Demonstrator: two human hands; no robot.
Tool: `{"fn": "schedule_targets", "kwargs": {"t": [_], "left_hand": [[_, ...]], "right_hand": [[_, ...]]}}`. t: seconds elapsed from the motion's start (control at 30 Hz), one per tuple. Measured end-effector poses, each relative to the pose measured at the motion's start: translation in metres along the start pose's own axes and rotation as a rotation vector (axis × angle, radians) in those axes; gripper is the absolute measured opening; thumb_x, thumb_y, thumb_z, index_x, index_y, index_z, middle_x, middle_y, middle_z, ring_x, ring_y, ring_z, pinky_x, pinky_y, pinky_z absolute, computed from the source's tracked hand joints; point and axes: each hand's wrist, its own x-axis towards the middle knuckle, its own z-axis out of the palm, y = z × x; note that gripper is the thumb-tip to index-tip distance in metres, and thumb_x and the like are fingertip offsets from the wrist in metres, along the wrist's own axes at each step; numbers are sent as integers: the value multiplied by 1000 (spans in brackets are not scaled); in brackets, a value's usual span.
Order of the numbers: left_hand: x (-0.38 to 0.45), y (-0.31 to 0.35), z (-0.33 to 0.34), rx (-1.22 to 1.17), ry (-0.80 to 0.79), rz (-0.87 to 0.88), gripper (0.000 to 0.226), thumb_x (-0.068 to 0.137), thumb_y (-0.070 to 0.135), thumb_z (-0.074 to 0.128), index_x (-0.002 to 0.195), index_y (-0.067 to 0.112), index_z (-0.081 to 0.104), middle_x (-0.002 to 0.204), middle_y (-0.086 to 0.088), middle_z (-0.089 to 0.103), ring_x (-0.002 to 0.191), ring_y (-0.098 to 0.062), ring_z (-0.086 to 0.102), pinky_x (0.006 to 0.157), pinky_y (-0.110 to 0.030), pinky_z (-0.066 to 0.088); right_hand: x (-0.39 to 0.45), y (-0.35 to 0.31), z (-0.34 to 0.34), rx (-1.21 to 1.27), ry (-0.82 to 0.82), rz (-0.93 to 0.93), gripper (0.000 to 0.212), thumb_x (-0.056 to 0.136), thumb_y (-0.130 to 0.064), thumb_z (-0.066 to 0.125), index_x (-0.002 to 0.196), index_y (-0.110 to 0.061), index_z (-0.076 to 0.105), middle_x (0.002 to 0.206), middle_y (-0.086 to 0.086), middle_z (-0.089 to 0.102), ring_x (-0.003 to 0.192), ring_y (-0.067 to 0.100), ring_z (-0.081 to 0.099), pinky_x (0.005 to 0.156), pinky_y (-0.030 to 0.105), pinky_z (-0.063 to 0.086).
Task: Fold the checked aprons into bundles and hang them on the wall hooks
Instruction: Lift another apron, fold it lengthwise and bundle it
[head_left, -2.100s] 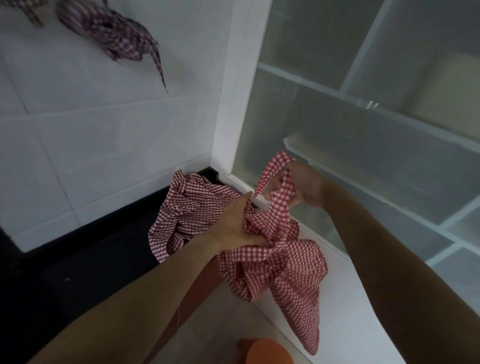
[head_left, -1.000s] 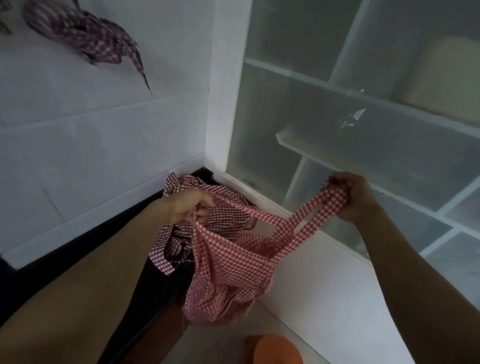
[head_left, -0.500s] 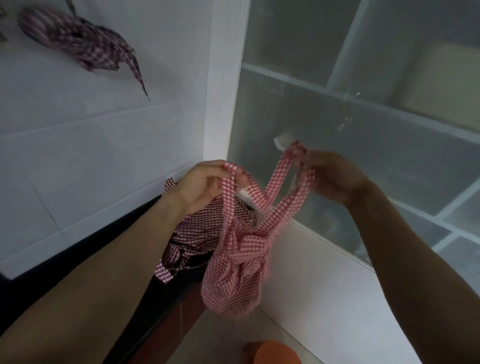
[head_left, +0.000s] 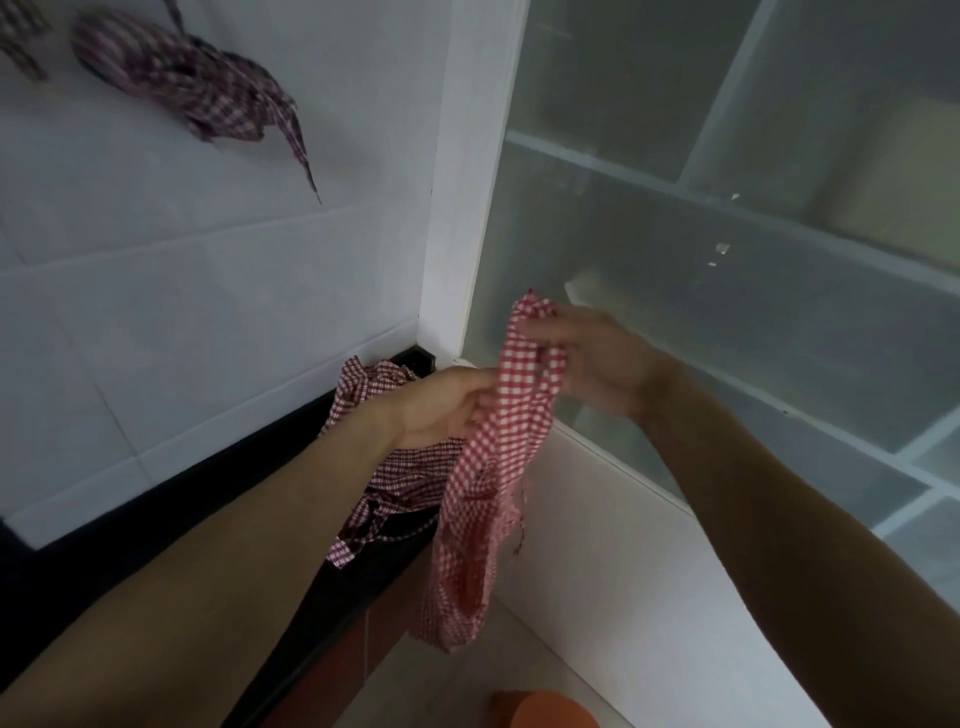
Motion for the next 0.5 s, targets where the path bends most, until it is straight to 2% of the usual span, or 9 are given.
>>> {"fn": "schedule_targets", "kwargs": {"t": [0.07,0.13,0.2,0.27,0.3,0.37,0.4,0.47,0.5], "left_hand": [[1,3,6,-164,5,27,41,102,34,33,112,9,64,109,-7,69,104,-25,60,104,-44,41],[1,4,7,-340,27,39,46,95,38,36,105,9,70,106,-10,72,102,-26,63,105,-47,40],[0,4,4,-421,30,36,63,91,51,37,117,2,68,119,-20,66,113,-35,59,110,-53,37],[1,1,2,-433,6,21,86,89,67,35,136,-2,53,136,-27,54,126,-42,50,115,-58,31],[0,0,1,-439,13,13,93,87,73,34,139,-3,49,139,-28,52,129,-43,49,115,-58,30],[0,-2,-1,-481,40,-10,100,84,80,30,136,-3,52,134,-31,55,126,-46,52,113,-60,32],[-1,-2,-3,-513,55,-19,102,84,82,27,130,-5,57,129,-31,58,122,-46,55,112,-61,32],[-5,2,-8,-547,115,-11,106,84,85,21,117,-7,63,120,-29,65,114,-42,61,111,-58,35],[-6,4,-10,-538,147,-10,108,83,86,18,112,-7,64,116,-27,68,110,-39,63,110,-55,37]], "right_hand": [[4,-2,8,56,-89,43,15,93,-20,62,86,-8,56,81,5,51,76,16,55,79,33,48],[8,-3,15,70,-132,61,22,97,-28,59,90,-8,57,86,8,52,82,19,53,87,37,44],[12,0,17,-104,-81,55,36,101,-36,51,104,-1,62,100,15,60,95,26,60,98,40,46],[14,5,17,-293,-22,48,43,103,-38,44,111,-2,66,112,11,69,105,24,65,103,39,49],[15,8,16,-392,29,32,42,104,-37,42,113,-4,67,114,9,71,104,21,67,102,36,50],[21,17,11,-553,156,14,39,104,-29,42,120,-2,65,114,12,69,97,17,65,91,28,48],[24,21,7,-606,189,31,36,102,-25,45,122,0,63,116,13,68,100,21,64,89,28,47],[29,34,-5,-606,77,116,36,92,-19,55,122,-1,64,122,18,65,115,31,61,98,36,48],[29,42,-10,-566,-5,170,38,83,-18,59,117,-3,67,118,16,68,114,30,62,100,40,49]]}}
